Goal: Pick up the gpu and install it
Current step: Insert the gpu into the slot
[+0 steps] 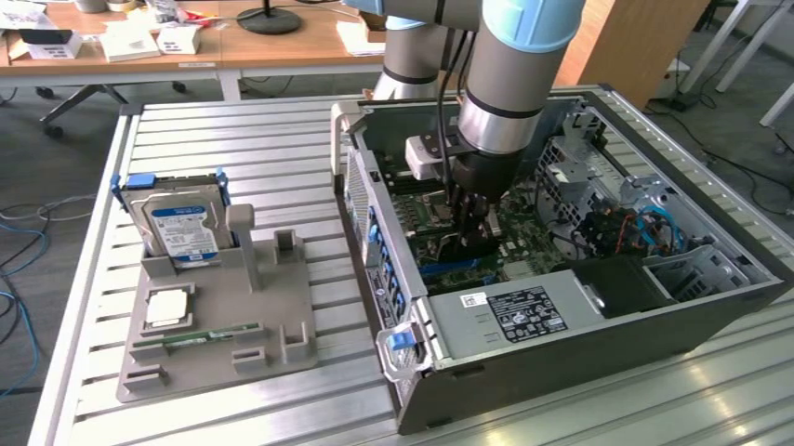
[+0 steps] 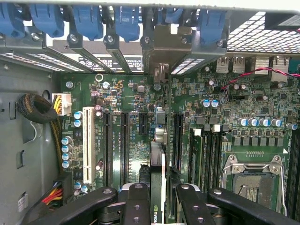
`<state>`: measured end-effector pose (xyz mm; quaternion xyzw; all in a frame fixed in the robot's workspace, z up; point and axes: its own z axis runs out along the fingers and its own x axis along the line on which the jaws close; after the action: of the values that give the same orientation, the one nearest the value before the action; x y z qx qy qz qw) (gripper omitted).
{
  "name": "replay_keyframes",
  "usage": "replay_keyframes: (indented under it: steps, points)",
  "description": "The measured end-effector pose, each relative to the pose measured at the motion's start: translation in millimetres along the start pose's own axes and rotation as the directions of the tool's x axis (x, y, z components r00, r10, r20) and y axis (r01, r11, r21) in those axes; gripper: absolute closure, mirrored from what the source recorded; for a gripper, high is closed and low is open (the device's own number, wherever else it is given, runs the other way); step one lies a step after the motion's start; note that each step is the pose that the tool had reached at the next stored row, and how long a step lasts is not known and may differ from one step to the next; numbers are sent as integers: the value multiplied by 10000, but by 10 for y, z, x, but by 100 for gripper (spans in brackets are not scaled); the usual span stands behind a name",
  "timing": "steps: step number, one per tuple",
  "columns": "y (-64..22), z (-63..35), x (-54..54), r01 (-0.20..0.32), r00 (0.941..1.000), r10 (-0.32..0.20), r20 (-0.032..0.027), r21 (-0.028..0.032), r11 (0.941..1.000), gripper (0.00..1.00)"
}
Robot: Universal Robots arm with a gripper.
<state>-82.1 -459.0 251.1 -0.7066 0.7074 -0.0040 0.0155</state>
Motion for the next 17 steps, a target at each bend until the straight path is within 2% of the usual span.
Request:
replay_keyframes:
  steps: [17]
  points:
    - [-1, -6, 2, 2, 10000, -2, -1, -2, 10000, 74]
